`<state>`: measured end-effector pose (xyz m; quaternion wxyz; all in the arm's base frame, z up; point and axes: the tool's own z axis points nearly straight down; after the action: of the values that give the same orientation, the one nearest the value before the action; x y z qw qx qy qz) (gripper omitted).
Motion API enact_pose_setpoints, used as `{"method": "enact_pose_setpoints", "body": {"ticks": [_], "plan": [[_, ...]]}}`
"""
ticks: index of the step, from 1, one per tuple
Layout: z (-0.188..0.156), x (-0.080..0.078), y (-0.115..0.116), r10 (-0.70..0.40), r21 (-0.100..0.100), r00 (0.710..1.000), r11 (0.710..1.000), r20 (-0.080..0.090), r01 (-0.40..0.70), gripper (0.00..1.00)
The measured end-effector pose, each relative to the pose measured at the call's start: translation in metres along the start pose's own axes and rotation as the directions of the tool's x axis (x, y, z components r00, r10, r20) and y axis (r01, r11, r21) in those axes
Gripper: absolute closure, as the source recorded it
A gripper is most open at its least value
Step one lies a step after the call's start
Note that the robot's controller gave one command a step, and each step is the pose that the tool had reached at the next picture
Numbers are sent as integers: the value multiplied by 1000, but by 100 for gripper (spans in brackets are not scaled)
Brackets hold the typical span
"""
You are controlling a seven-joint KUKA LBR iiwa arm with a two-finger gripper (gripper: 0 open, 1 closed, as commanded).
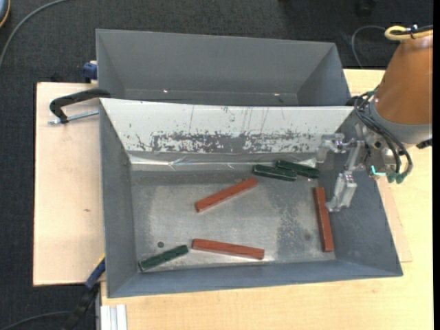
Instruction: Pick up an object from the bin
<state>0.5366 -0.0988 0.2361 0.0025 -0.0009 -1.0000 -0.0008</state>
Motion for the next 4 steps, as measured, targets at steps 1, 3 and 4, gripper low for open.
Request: {"method": "enact_pose_setpoints", "body": {"ticks": [1,3,4], "plan": [[167,-3,-41,-507,1,862,862,1,507,0],[128,3,-43,-884,11,468,468,6,884,0],[166,-10,-28,-931,3,364,364,7,931,0]]}}
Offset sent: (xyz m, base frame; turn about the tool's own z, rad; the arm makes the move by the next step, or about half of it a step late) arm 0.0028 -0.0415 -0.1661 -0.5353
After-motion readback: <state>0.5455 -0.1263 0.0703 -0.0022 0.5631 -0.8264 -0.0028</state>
